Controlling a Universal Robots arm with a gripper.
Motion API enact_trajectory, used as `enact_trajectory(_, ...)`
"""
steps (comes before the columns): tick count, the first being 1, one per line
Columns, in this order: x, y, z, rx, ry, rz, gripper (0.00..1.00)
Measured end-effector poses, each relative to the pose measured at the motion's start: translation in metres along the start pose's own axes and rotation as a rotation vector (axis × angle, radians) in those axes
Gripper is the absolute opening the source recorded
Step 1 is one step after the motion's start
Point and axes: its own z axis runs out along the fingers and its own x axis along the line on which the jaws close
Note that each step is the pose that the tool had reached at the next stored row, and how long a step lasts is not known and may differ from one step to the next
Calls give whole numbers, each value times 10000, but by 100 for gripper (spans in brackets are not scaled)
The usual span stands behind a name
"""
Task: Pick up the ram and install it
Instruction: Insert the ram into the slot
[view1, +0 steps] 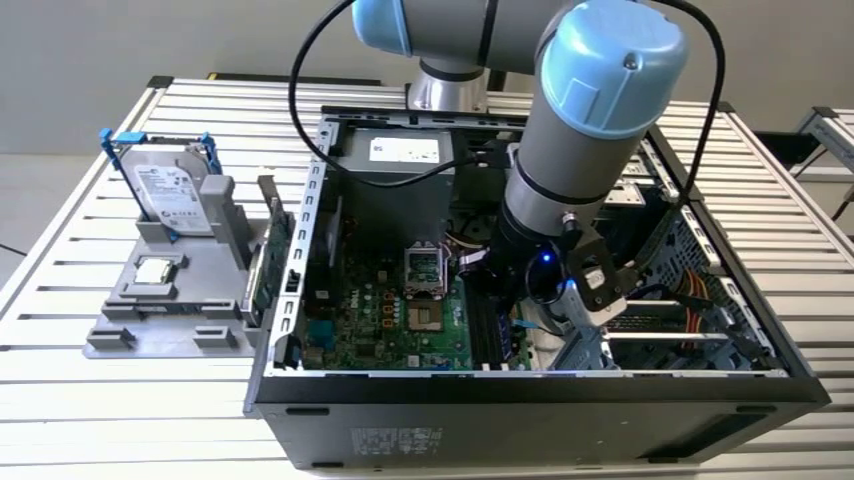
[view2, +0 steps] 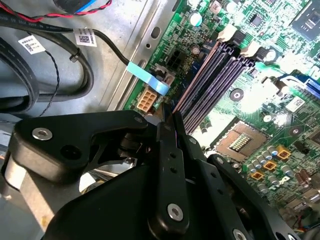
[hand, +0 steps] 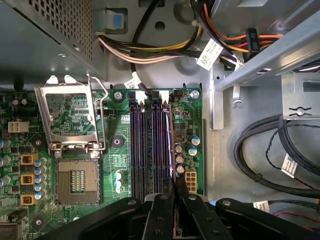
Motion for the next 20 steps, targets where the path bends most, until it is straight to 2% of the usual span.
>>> enact_trajectory(6,0,0,0,-97,3,31,0)
enact_trajectory(10,0,-1,-2,-193,14,64,0)
enact_trajectory(20,-10,-26,-4,-210,16,65,0)
